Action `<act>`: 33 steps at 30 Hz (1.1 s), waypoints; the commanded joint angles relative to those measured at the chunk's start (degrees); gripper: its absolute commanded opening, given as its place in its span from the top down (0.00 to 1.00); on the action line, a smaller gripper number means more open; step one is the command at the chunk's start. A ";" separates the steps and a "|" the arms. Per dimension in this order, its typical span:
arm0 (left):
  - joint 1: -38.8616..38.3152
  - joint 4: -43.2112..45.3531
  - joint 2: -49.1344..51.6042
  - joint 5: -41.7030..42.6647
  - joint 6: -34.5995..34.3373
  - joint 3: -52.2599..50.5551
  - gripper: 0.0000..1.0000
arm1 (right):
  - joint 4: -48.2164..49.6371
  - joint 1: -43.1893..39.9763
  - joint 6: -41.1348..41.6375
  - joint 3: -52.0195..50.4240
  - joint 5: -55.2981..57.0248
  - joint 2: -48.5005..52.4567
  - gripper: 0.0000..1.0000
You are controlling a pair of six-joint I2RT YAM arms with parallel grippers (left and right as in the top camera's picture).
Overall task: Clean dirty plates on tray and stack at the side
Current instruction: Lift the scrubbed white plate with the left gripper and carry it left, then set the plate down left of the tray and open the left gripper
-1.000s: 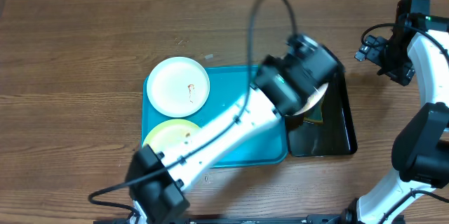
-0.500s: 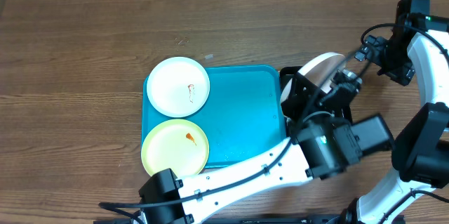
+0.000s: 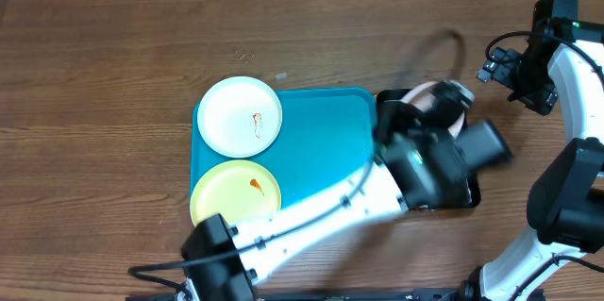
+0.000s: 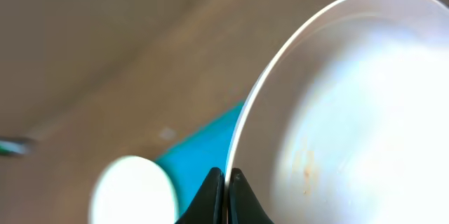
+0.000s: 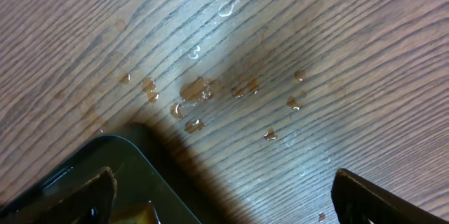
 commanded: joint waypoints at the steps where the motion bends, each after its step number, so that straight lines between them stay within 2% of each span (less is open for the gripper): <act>1: 9.46 0.00 0.26 25.33 -3.34 1.09 0.96 | 0.17 -0.17 0.28 0.92 0.39 -0.17 0.00; 7: 29.27 -1.90 0.26 52.96 -3.28 1.07 0.96 | 0.17 -0.17 0.28 0.92 0.39 -0.17 0.00; 11: 44.41 -3.52 0.26 61.90 -2.80 1.07 0.96 | 0.17 -0.17 0.28 0.92 0.39 -0.17 0.00; 20: 74.40 -9.94 0.26 60.78 -1.09 -0.33 0.96 | 0.17 -0.17 0.28 0.92 0.39 -0.17 0.00; 21: 79.91 -10.51 0.26 59.52 -1.14 -1.33 0.96 | 0.17 -0.17 0.28 0.92 0.39 -0.17 0.00; 25: 90.42 -10.32 0.26 59.23 -1.16 -4.74 0.96 | 0.17 -0.17 0.28 0.92 0.39 -0.17 0.00; 30: 96.61 -7.21 0.26 56.46 -1.22 -10.51 0.96 | 0.17 -0.17 0.28 0.92 0.39 -0.17 0.00; 33: 98.09 -4.11 0.26 52.89 -3.82 -15.34 0.96 | 0.17 -0.17 0.28 0.92 0.39 -0.17 0.00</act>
